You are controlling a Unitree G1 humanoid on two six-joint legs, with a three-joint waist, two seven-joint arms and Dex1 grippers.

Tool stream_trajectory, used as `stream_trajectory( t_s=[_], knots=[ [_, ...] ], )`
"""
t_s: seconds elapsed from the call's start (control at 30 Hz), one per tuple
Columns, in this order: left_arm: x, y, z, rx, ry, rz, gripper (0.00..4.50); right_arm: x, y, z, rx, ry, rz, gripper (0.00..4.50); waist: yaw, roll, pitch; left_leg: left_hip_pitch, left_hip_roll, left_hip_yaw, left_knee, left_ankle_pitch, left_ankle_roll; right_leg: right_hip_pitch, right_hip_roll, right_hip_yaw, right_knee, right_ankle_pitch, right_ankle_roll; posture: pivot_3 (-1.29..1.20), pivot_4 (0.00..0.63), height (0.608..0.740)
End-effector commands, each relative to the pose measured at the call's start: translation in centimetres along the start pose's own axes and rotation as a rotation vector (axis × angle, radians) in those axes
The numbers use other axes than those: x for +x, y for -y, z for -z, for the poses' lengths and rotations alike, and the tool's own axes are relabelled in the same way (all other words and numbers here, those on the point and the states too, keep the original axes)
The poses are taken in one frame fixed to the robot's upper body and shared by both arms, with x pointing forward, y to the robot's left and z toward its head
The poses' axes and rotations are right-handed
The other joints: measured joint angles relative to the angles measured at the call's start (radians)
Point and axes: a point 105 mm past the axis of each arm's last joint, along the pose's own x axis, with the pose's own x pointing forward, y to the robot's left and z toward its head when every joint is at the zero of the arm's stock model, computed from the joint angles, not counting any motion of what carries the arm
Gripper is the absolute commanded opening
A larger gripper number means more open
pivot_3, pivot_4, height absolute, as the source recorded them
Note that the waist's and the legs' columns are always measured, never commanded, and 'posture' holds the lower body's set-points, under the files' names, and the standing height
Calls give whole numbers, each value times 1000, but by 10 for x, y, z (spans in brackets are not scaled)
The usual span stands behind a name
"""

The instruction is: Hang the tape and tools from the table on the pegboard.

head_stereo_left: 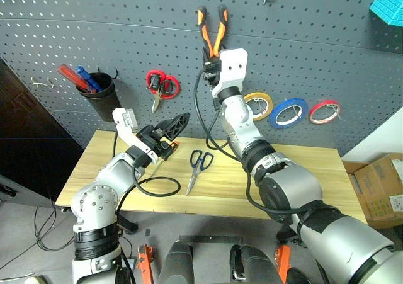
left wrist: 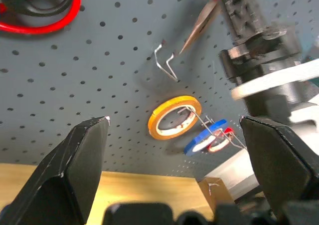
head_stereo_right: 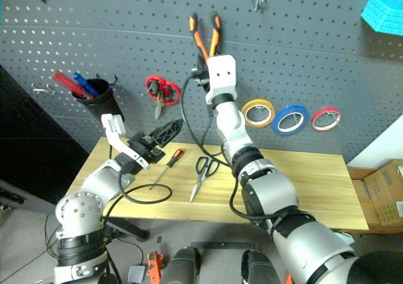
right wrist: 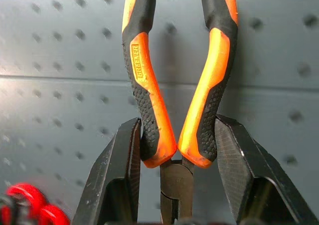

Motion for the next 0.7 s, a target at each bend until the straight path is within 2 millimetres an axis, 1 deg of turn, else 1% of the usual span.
stream_trajectory(
  t_s=[0.03,0.17,0.27,0.37,0.53,0.7],
  knots=[
    [-8,11,-8,25,14,28,4500,12,11,-25,-11,81,28,1750,0,2,1,0,0,0,0,0,0,0,0,0,0,0,0,340,135,740],
    [-11,14,-6,15,-1,23,4500,17,17,-37,-35,118,27,1750,5,4,3,0,0,0,0,0,0,0,0,0,0,-2,1,348,158,740],
    [-15,17,-5,9,-14,20,4500,17,21,-36,-27,113,48,1750,11,6,4,0,0,-1,0,0,0,0,0,0,0,-3,1,358,172,740],
    [-22,18,-5,8,-31,4,4500,15,25,-31,-15,101,69,1750,16,11,8,0,0,-1,0,0,0,0,0,0,0,-3,1,372,193,740],
    [-31,25,-23,36,-9,-13,4500,13,27,-28,-8,91,84,1750,21,16,26,0,0,-3,0,0,0,-1,0,-1,1,-4,1,396,230,740],
    [-30,31,-40,52,13,-17,4500,15,25,-29,-16,85,70,1750,26,22,47,1,-1,-5,0,0,0,-1,1,-1,1,-3,1,409,262,740]
  ],
)
